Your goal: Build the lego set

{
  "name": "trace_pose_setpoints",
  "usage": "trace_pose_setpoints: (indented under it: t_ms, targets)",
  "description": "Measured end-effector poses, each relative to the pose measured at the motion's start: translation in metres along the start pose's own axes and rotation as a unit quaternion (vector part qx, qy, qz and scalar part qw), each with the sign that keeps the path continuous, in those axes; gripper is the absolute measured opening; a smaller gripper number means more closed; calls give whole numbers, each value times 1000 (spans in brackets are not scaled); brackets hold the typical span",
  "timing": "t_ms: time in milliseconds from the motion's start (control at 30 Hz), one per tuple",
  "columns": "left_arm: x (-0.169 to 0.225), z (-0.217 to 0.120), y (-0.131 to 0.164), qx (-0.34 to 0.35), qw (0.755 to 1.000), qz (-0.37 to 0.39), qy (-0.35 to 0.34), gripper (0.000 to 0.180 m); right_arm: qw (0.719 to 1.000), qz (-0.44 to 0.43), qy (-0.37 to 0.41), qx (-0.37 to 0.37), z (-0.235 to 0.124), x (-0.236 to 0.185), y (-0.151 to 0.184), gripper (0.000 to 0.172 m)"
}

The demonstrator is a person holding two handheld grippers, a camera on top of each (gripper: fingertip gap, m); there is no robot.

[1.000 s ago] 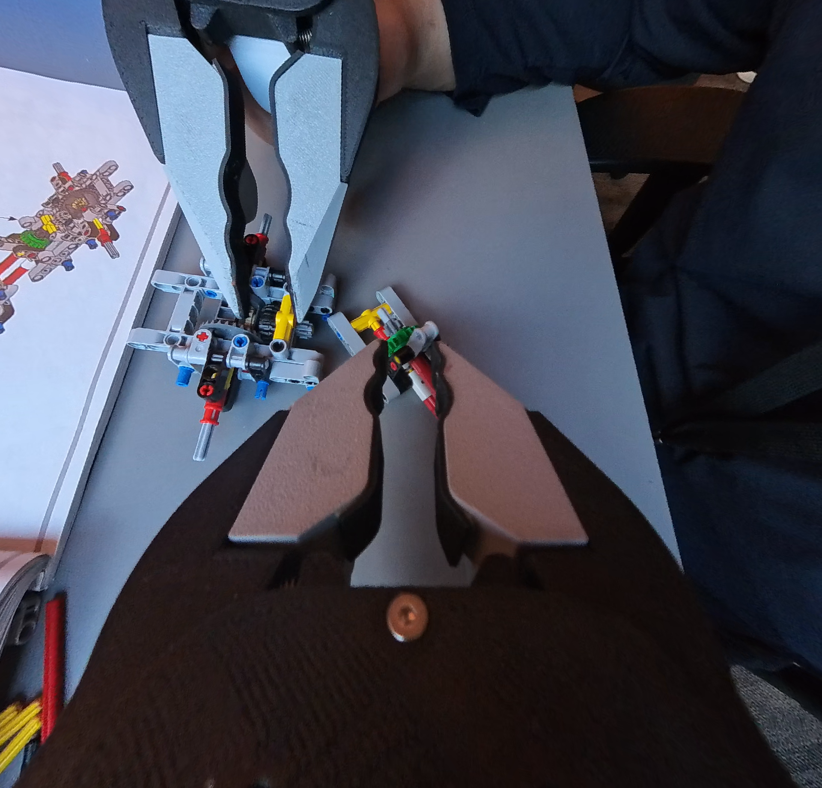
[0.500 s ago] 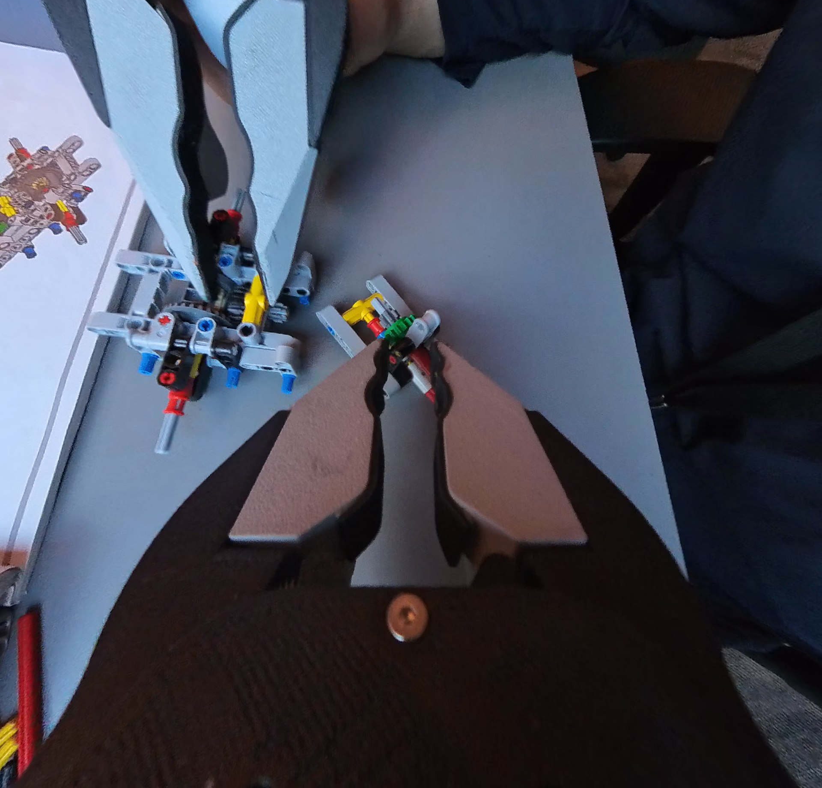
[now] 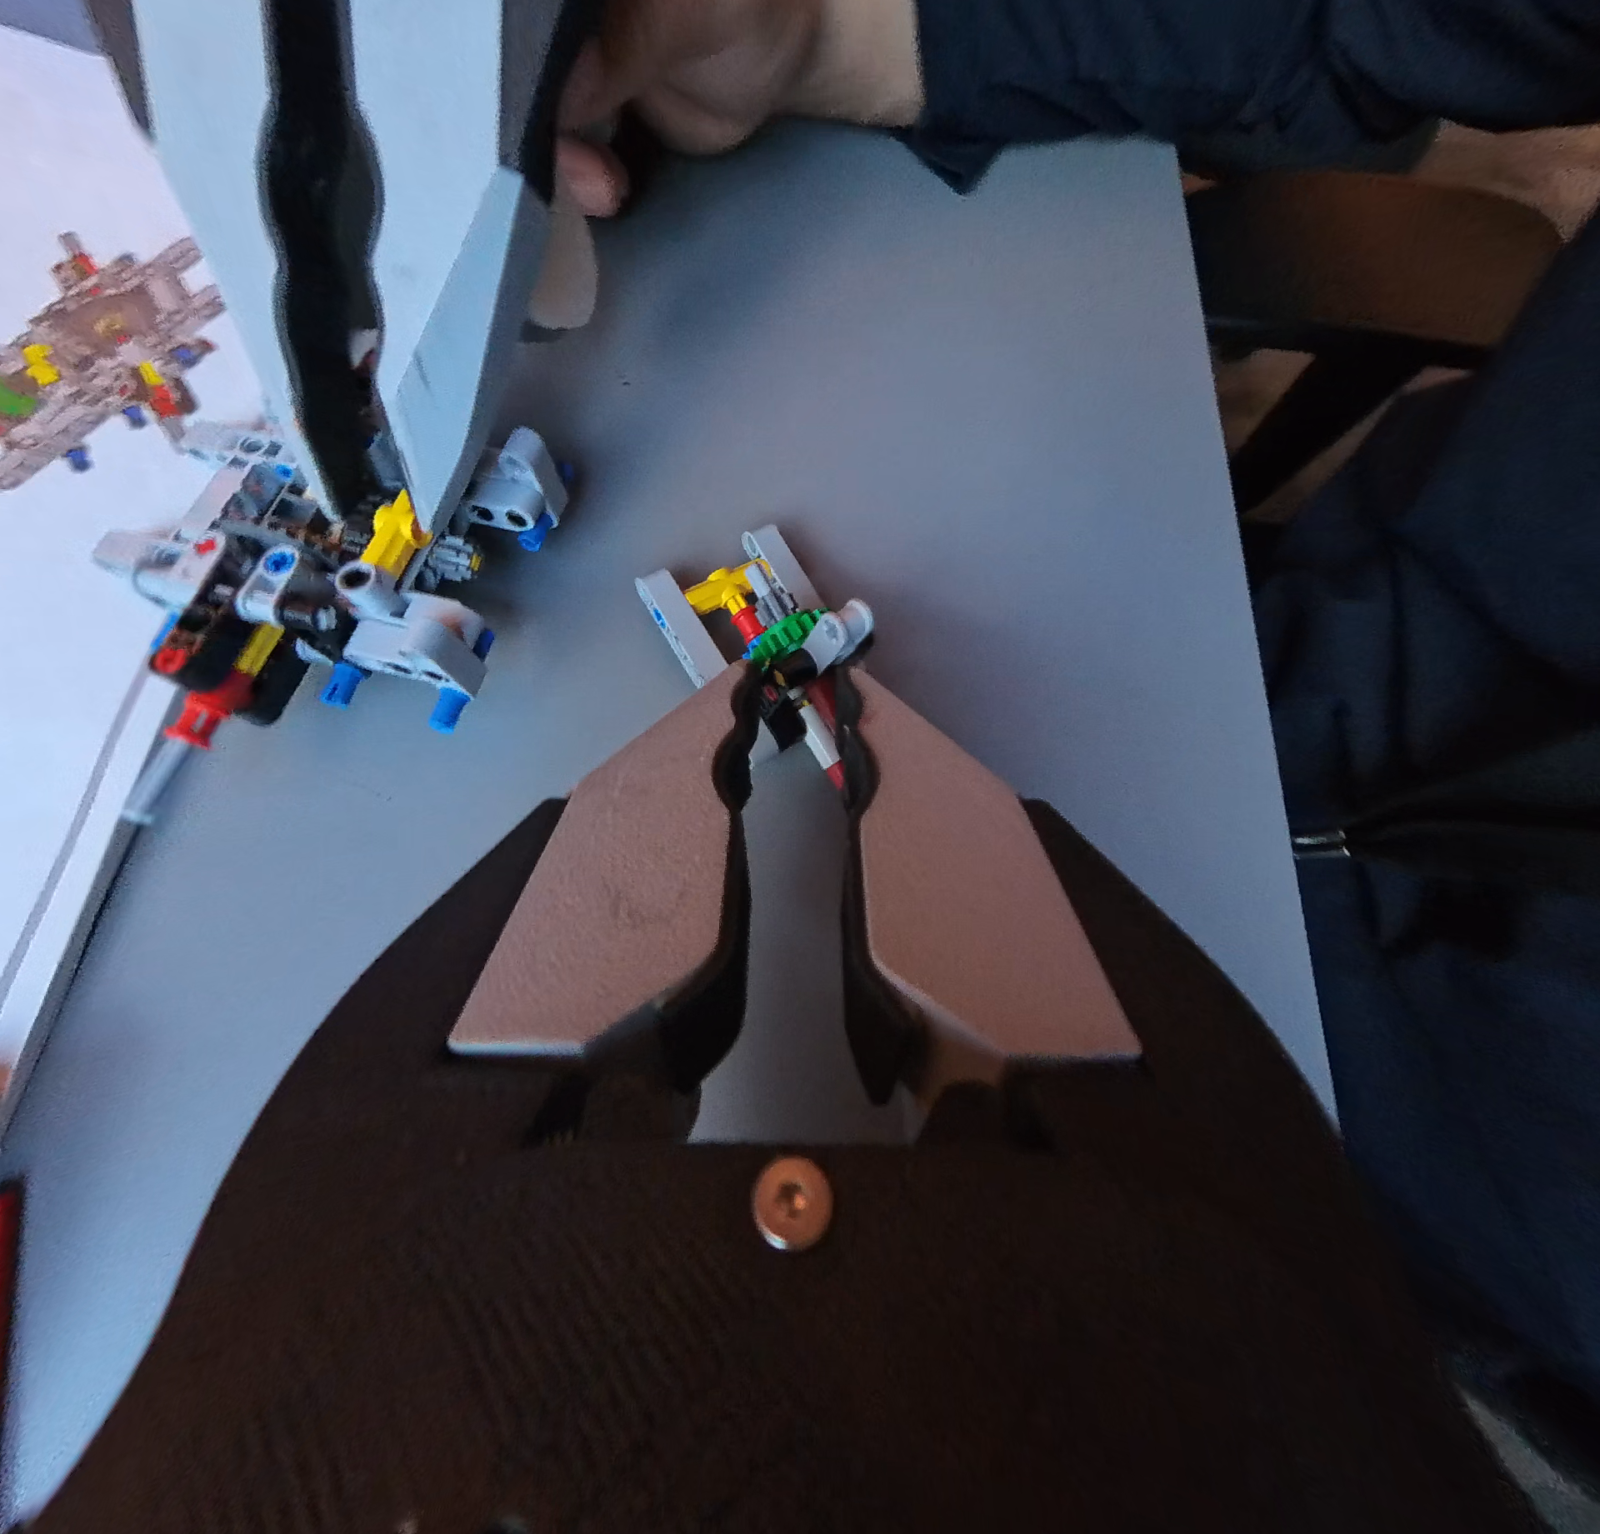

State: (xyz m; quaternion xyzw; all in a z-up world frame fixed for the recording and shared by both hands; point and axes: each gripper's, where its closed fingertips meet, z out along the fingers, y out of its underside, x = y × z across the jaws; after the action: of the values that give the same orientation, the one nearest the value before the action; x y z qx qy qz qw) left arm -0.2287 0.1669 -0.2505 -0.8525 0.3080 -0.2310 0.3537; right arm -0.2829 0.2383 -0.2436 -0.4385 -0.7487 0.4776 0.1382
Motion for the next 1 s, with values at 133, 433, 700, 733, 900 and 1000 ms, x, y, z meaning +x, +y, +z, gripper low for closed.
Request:
trace_pose_setpoints:
  t_ms: [133, 433, 700, 733, 900, 1000]
  targets:
    - [-15, -3, -1, 14, 999, -36, -30, 12, 998, 53, -11, 26, -6, 6, -6, 12]
    - [-40, -11, 0, 38, 992, -101, -72, 11, 997, 70, 29, 22, -6, 17, -4, 12]
    - [-45, -12, -1, 42, 990, -104, -83, 11, 997, 68, 28, 23, -6, 16, -4, 12]
    - [-45, -12, -1, 43, 990, -104, -83, 11, 997, 68, 28, 23, -6, 16, -4, 12]
    - [-43, -14, -3, 47, 991, -100, -80, 12, 997, 64, 29, 21, -5, 16, -4, 12]
    - [-42, -15, -4, 51, 991, -101, -77, 13, 997, 62, 28, 19, -4, 15, -3, 12]
